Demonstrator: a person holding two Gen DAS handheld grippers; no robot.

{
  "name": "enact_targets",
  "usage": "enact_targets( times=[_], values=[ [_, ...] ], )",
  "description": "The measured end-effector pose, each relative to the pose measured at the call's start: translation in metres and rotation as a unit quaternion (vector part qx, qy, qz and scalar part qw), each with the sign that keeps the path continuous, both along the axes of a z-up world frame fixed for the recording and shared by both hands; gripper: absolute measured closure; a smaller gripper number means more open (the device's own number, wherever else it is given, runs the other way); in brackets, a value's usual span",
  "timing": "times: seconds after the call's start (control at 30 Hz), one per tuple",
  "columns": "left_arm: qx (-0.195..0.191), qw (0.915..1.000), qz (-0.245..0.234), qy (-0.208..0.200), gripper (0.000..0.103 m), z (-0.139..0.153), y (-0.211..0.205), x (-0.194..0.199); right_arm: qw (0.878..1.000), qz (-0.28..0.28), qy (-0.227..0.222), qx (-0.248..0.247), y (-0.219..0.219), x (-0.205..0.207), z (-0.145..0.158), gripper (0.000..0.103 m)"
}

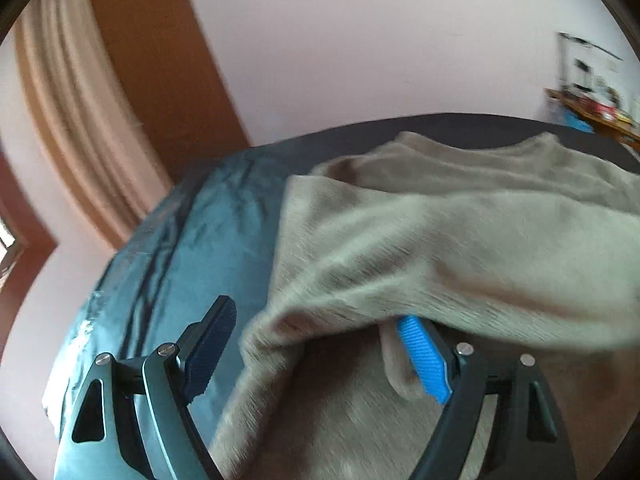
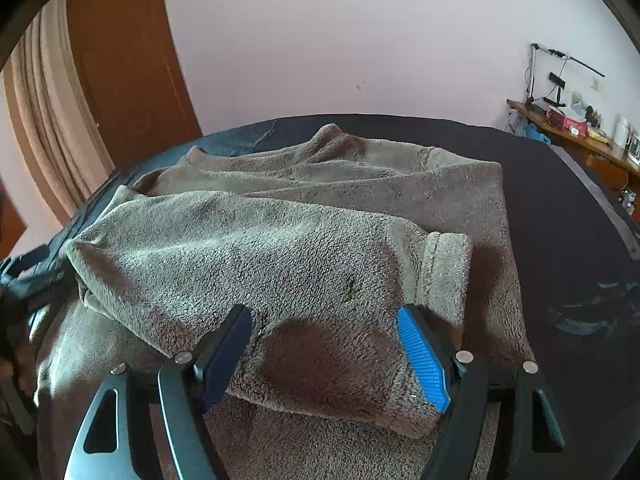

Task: Fold clothes

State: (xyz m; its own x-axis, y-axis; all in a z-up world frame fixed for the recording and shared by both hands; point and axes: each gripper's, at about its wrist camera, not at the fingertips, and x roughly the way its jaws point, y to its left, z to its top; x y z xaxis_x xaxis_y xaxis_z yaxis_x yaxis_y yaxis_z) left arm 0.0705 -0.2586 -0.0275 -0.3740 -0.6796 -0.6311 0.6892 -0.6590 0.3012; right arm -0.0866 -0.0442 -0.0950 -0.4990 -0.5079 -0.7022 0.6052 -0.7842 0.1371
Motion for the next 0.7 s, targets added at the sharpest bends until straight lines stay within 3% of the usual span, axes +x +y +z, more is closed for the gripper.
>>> enact_targets(
  times=[0.07, 0.13, 0.23, 0.33, 0.5, 0.7],
  values=[
    [-0.011, 0.9984, 0.054, -0.014, 0.016, -0.007, -0.022, -0.001, 1.000, 0.000, -0.003, -0.007, 0.003, 0.000, 0.001, 0.026],
    [0.015, 0.9960, 0.088, -0.006, 0.013, -0.012, -0.041, 0.012, 1.000, -0.001, -0.005, -0.012, 0.005, 0.000, 0.000, 0.026],
    [0.049, 0.9940, 0.097, 0.007, 0.010, -0.015, -0.055, 0.029, 1.000, -0.001, -0.003, -0.010, 0.004, 0.000, 0.000, 0.026],
    [0.027, 0.9945, 0.101, 0.005, 0.009, -0.013, -0.052, 0.031, 1.000, -0.001, 0.003, -0.009, 0.004, 0.003, 0.002, 0.026],
    [-0.001, 0.9953, 0.096, -0.012, 0.009, -0.013, -0.049, 0.029, 0.999, -0.029, 0.007, -0.033, 0.018, -0.001, 0.008, 0.026],
    [0.052, 0.9983, 0.022, -0.017, 0.009, -0.011, -0.048, 0.049, 0.988, -0.118, 0.031, -0.096, 0.065, -0.008, 0.027, 0.026]
  ],
)
